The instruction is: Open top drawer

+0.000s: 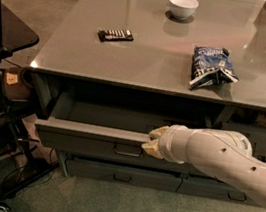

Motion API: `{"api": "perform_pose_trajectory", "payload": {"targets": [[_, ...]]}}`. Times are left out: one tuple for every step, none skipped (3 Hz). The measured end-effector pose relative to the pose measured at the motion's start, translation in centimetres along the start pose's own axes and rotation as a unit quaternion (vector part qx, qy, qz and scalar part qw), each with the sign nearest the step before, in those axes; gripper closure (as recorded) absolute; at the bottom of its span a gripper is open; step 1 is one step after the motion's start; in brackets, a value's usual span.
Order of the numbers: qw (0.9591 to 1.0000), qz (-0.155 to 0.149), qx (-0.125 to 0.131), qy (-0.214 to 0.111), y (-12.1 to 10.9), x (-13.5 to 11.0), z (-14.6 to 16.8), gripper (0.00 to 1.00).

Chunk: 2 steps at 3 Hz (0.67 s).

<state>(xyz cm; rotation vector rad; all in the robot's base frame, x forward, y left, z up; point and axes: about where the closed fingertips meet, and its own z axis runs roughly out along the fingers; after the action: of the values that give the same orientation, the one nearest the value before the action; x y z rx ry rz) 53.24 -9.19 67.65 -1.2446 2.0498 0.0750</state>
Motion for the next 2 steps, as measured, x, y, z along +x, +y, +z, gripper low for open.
{"api": "perform_pose_trajectory", "payload": {"targets": [[0.9999, -0.009, -0.002, 0.007, 0.46, 0.37, -0.13, 1.00], [0.9999, -0.009, -0.002, 0.007, 0.40, 0.13, -0.32, 1.00]]}}
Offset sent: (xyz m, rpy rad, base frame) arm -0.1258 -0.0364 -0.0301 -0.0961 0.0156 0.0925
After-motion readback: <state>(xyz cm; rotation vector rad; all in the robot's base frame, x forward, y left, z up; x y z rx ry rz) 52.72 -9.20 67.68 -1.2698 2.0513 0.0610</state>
